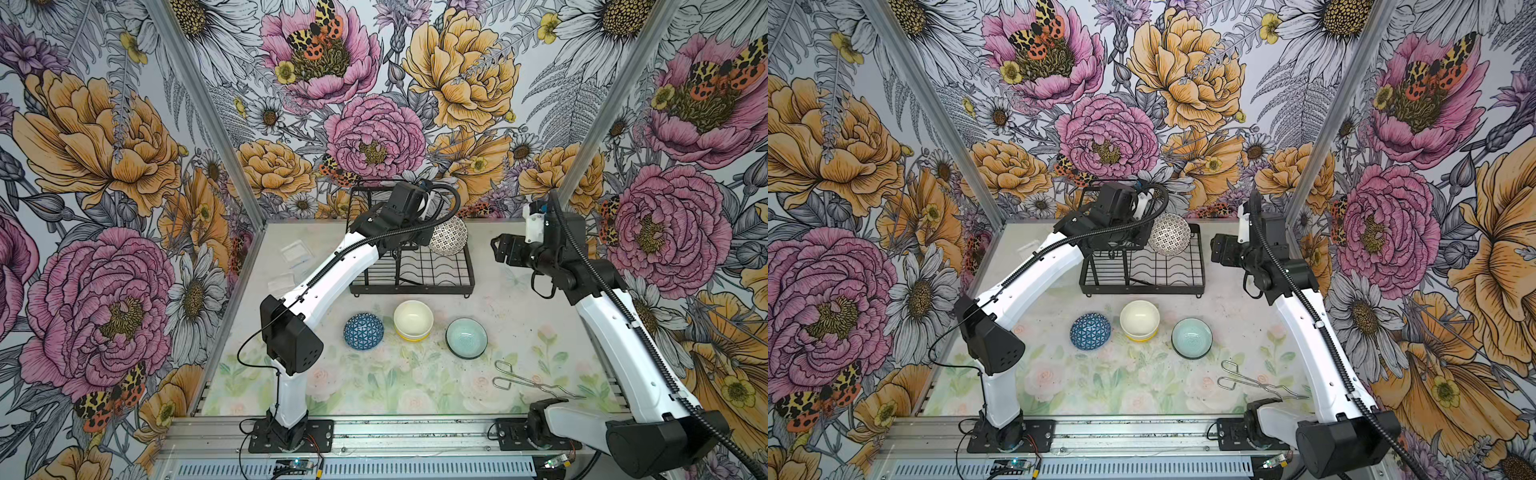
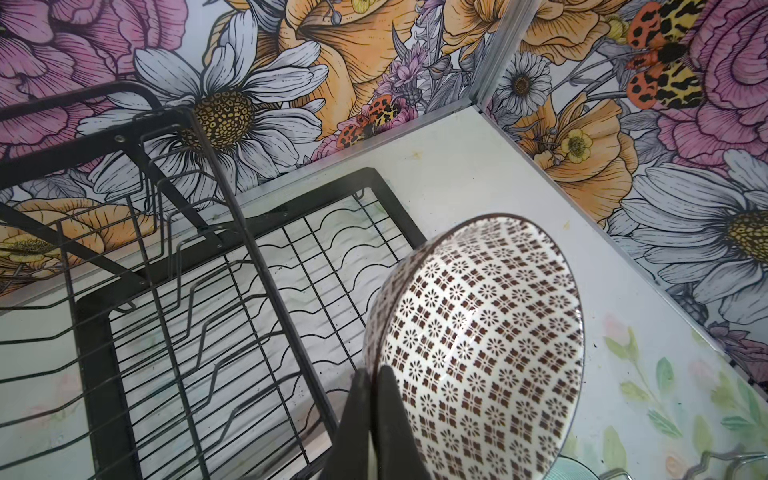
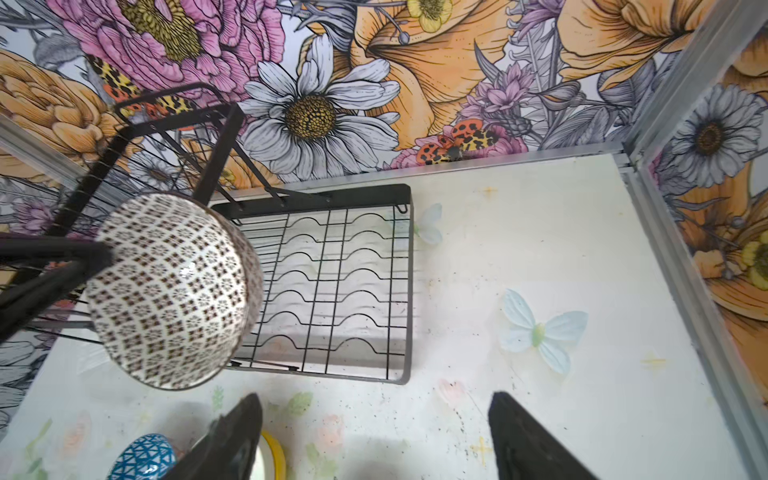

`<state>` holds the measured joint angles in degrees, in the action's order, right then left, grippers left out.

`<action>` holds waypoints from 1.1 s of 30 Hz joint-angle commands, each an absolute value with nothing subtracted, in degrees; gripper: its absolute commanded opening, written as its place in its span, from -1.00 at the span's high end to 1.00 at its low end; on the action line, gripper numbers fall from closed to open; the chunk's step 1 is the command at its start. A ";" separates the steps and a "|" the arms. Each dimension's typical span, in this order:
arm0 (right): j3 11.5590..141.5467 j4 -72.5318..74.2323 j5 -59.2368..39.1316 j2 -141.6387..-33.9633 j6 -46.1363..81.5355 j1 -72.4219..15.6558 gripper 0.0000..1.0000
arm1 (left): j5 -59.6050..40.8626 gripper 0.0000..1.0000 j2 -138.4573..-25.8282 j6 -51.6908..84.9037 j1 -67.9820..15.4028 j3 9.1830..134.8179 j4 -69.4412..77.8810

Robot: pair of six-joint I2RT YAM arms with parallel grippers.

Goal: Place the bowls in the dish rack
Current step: 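Bring the right gripper to the held bowl's rim beside the left gripper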

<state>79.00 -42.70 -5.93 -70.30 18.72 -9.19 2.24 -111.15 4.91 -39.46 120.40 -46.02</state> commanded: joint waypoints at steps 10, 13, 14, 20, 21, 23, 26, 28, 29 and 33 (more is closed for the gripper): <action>80.23 -34.91 -14.12 -77.94 26.57 -11.37 -0.40 | -1.23 1.00 -112.23 4.48 -39.46 125.43 -41.99; 80.33 -33.11 -14.84 -79.15 27.83 -11.73 -0.33 | -1.45 1.00 -112.31 4.65 -39.64 125.51 -41.92; 80.44 -32.52 -15.05 -79.84 28.30 -11.84 -0.30 | -1.41 1.00 -112.39 4.66 -39.72 125.59 -41.93; 81.71 -30.98 -15.74 -83.30 29.88 -13.39 -0.13 | -1.51 1.00 -112.67 4.69 -40.04 125.86 -41.87; 81.88 -30.90 -15.65 -83.78 29.96 -13.65 -0.10 | -1.53 1.00 -112.69 4.67 -40.06 125.85 -41.91; 82.17 -30.59 -15.60 -84.48 30.15 -13.96 -0.04 | -1.63 1.00 -112.66 4.67 -40.08 125.86 -41.92; 82.44 -30.25 -15.47 -84.99 30.29 -14.30 0.06 | -1.68 1.00 -112.65 4.67 -40.25 125.89 -41.92; 82.53 -30.21 -15.26 -85.26 30.48 -14.45 0.13 | -1.80 1.00 -112.62 4.73 -40.40 125.88 -41.92; 82.53 -30.07 -15.12 -85.38 30.55 -14.49 0.15 | -1.76 1.00 -112.59 4.58 -40.43 125.86 -41.90; 82.53 -30.02 -14.70 -85.69 30.73 -14.85 0.28 | -1.58 1.00 -112.41 4.33 -40.65 125.68 -41.92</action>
<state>80.64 -31.42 -15.07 -85.21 30.48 -14.35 -0.08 -113.32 4.47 -40.18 123.66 -46.04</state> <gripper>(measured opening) 0.373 0.054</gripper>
